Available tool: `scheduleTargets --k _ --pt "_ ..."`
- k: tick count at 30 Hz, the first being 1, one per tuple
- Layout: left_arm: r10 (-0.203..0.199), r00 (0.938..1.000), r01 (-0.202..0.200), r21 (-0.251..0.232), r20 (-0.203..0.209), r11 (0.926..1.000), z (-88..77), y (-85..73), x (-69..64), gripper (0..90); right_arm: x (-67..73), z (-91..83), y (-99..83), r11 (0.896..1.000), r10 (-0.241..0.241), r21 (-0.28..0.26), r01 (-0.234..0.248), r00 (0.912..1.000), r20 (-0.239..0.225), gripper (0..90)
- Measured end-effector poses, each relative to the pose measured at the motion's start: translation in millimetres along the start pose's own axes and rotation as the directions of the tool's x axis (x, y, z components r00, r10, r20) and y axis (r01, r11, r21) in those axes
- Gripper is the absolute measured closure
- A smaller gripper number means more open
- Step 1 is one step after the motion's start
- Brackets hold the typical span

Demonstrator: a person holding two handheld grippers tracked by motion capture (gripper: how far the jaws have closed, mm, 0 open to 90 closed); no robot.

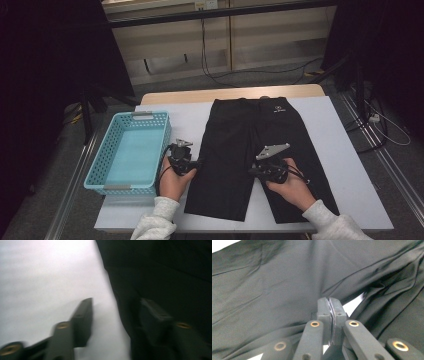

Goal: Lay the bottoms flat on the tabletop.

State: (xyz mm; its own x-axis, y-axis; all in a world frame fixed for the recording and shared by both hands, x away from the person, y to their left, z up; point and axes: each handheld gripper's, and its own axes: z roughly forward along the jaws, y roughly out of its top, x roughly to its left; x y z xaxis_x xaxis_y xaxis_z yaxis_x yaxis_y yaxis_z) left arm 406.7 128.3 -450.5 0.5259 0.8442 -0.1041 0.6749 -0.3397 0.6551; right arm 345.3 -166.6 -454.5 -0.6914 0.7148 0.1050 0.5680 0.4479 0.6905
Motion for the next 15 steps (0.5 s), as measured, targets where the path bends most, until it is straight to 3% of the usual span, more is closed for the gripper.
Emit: scheduleTargets --k 2,7,11,15 --pt "-0.002 0.9999 0.002 0.000 -0.012 1.0000 -0.8 -1.4 -1.2 64.4 0.8 0.8 -0.1 1.000 -0.008 0.000 0.008 1.0000 0.000 87.2" --pt "-0.052 0.9980 0.051 0.025 0.035 0.9984 -2.8 -2.4 0.6 87.4 3.5 1.3 1.5 1.000 -0.020 -0.014 0.020 0.9997 0.011 75.2" --pt "-0.075 0.9967 0.073 0.036 0.033 0.9966 -4.7 -2.0 0.0 89.1 7.3 4.2 1.1 1.000 -0.030 0.001 0.030 0.9995 0.013 72.0" --pt "-0.089 0.9958 0.089 0.037 0.021 0.9954 -8.7 -3.6 2.2 89.3 6.8 4.8 0.9 1.000 -0.027 -0.002 0.027 0.9996 0.001 81.2"
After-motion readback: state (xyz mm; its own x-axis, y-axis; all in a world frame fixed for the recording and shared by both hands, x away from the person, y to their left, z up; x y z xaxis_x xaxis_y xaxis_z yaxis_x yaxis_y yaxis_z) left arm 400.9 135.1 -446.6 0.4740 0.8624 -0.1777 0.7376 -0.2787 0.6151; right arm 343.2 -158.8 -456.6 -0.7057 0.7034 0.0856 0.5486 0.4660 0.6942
